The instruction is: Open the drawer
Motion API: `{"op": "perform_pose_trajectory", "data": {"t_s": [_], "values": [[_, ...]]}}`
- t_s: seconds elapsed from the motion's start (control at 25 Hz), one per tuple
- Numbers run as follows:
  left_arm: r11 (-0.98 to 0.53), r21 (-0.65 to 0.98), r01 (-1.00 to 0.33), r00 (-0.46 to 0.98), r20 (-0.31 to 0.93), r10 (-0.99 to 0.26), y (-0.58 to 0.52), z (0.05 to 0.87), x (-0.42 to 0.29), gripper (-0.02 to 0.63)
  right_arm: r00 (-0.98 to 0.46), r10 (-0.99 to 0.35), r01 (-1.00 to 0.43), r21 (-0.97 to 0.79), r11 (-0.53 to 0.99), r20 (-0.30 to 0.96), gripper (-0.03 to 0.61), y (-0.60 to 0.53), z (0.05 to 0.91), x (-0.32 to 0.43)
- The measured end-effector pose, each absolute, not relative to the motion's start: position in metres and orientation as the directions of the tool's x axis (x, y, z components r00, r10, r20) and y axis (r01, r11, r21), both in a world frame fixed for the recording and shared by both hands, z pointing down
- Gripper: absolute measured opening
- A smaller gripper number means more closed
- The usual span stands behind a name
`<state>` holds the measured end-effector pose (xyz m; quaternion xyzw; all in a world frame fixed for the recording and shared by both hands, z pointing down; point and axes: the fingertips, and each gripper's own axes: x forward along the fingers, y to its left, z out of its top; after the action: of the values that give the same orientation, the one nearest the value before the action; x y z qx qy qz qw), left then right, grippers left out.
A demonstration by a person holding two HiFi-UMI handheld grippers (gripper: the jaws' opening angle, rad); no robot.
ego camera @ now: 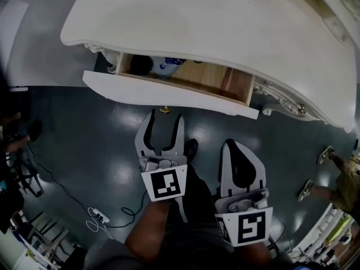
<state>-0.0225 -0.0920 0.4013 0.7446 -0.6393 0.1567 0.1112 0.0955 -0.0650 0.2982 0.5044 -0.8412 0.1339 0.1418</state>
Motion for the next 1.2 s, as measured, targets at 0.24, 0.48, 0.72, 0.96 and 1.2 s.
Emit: {"op": "perform_pose_trajectory", "data": {"t_s": [0.24, 0.48, 0.72, 0.96, 1.2], "values": [[-0.147, -0.036, -0.988, 0.125, 0.357, -0.926, -0.101, 0.399, -0.019, 0.252, -0.443, -0.811, -0.890, -0.076, 0.450, 0.383, 0.014, -0.066, 0.300, 0.104], [-0.110, -0.070, -0.991, 0.078, 0.358, -0.930, -0.109, 0.401, -0.023, 0.184, -0.431, -0.815, -0.895, -0.071, 0.440, 0.388, 0.014, -0.070, 0.302, 0.114], [-0.112, -0.097, -0.989, 0.071, 0.354, -0.932, -0.112, 0.400, -0.024, 0.149, -0.422, -0.820, -0.900, -0.070, 0.430, 0.386, 0.014, -0.068, 0.303, 0.119], [-0.109, -0.076, -0.991, 0.074, 0.359, -0.930, -0.109, 0.401, -0.025, 0.140, -0.420, -0.822, -0.902, -0.075, 0.426, 0.383, 0.014, -0.070, 0.303, 0.122], [-0.115, -0.074, -0.991, 0.079, 0.371, -0.925, -0.104, 0.403, -0.024, 0.135, -0.414, -0.825, -0.905, -0.076, 0.419, 0.384, 0.014, -0.069, 0.304, 0.124]]}}
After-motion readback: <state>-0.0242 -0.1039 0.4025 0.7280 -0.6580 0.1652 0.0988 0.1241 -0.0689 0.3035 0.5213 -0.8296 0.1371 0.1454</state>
